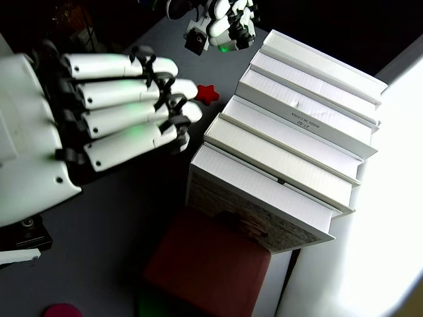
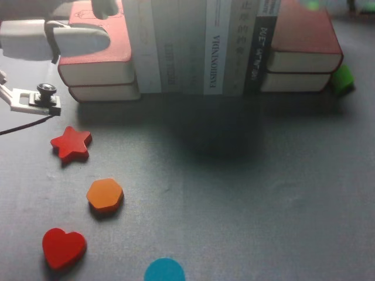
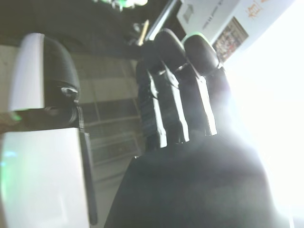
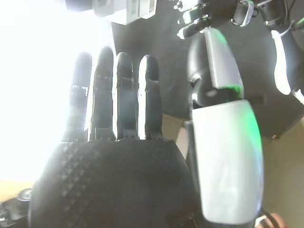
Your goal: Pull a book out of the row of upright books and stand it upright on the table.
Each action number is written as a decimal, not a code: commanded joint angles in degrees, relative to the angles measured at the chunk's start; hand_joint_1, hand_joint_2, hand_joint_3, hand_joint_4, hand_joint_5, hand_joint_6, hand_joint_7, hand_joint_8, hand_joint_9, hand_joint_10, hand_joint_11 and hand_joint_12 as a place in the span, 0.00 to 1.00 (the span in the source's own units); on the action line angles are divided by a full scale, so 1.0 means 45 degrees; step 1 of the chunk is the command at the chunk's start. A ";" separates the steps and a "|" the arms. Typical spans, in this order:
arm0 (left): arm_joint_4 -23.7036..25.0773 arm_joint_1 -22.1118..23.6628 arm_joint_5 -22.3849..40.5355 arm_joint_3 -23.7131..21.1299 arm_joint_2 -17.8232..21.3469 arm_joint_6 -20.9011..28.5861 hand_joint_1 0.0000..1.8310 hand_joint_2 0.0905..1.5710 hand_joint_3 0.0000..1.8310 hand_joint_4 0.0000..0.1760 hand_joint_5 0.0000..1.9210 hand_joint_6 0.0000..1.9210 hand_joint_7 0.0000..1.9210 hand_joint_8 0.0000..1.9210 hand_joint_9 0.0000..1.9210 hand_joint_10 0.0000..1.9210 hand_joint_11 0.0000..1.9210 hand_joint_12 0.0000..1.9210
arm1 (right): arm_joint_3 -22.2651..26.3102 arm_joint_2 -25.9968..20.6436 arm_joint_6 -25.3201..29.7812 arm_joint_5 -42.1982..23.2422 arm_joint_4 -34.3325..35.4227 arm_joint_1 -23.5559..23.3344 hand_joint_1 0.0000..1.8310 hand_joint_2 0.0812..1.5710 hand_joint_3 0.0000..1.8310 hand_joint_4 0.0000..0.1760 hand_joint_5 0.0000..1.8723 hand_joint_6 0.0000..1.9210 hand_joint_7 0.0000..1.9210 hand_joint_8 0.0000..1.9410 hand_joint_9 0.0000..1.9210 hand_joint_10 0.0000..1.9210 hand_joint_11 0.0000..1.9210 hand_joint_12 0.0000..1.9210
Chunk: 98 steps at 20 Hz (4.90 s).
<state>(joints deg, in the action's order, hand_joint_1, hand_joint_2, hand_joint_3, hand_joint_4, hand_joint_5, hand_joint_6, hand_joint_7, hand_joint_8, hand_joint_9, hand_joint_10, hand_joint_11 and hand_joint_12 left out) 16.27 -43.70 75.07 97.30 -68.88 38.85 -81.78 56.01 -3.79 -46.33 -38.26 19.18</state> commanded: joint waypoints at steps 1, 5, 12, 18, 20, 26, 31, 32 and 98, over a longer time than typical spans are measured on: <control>-0.0882 0.0078 0.1319 -0.0023 0.0061 0.0111 0.69 0.65 0.02 0.00 0.34 0.02 0.21 0.55 0.31 0.75 0.26 0.91 | -0.0131 0.0016 0.0053 -0.0525 0.0532 -0.0152 0.46 0.68 0.00 0.42 0.23 0.00 0.15 0.00 0.10 0.21 0.00 0.78; -0.0938 0.0044 0.1293 -0.0041 0.0094 0.0111 0.72 0.64 0.01 0.00 0.35 0.04 0.15 0.68 0.27 0.82 0.29 0.93 | -0.0512 0.0245 0.0065 -0.0160 0.0529 -0.0162 0.45 0.69 0.00 0.47 0.23 0.00 0.15 0.00 0.06 0.34 0.00 0.83; -0.1026 -0.0009 0.1368 -0.0115 0.0166 0.0111 0.71 0.62 0.00 0.00 0.24 0.36 0.16 0.71 0.27 0.85 0.29 0.95 | -0.0708 0.0411 0.0065 0.0039 0.0495 -0.0162 0.44 0.70 0.01 0.55 0.23 0.00 0.11 0.00 0.05 0.32 0.00 0.82; -0.1025 0.0015 0.1369 -0.0119 0.0168 0.0111 0.70 0.62 0.00 0.00 0.22 0.45 0.14 0.77 0.27 0.86 0.30 0.94 | -0.0769 0.0449 0.0065 0.0086 0.0482 -0.0162 0.43 0.67 0.00 0.66 0.25 0.00 0.11 0.00 0.05 0.33 0.00 0.91; -0.1024 0.0031 0.1365 -0.0115 0.0168 0.0111 0.69 0.63 0.00 0.00 0.20 0.46 0.13 0.78 0.26 0.87 0.30 0.94 | -0.0848 0.0499 0.0065 0.0148 0.0469 -0.0162 0.48 0.66 0.00 0.59 0.26 0.00 0.16 0.00 0.09 0.26 0.00 0.88; -0.1154 -0.0036 0.1621 -0.0147 0.0121 0.0111 0.72 0.62 0.00 0.00 0.18 0.52 0.17 0.72 0.29 0.80 0.31 0.88 | -0.1797 0.1665 0.0652 0.0958 -0.0668 -0.0198 0.44 0.69 0.00 0.42 0.23 0.00 0.16 0.00 0.15 0.13 0.00 0.84; -0.1146 -0.0039 0.1592 -0.0135 0.0114 0.0111 0.71 0.61 0.00 0.00 0.21 0.43 0.20 0.66 0.32 0.77 0.32 0.84 | -0.1983 0.1876 0.1067 0.1084 -0.1235 -0.0198 0.48 0.68 0.00 0.51 0.23 0.00 0.17 0.00 0.16 0.10 0.00 0.78; -0.1146 -0.0026 0.1585 -0.0135 0.0114 0.0111 0.72 0.62 0.00 0.00 0.21 0.43 0.19 0.66 0.30 0.79 0.33 0.86 | -0.1998 0.1884 0.1067 0.1126 -0.1275 -0.0200 0.48 0.69 0.00 0.52 0.23 0.00 0.17 0.00 0.17 0.09 0.00 0.77; -0.0903 0.0057 0.1680 -0.0304 0.0098 0.0111 0.75 0.62 0.00 0.00 0.18 0.55 0.15 0.73 0.25 0.86 0.30 0.94 | -0.2767 0.3327 0.1155 0.2264 -0.2664 -0.0453 0.24 0.68 0.00 0.00 0.53 0.06 0.00 0.00 0.00 0.00 0.00 0.00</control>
<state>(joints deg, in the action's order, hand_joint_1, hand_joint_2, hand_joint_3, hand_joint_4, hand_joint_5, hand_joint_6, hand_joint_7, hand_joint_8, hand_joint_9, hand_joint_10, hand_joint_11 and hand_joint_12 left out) 15.79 -43.81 76.90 96.27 -68.42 38.85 -94.26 70.78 1.58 -34.52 -49.78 17.04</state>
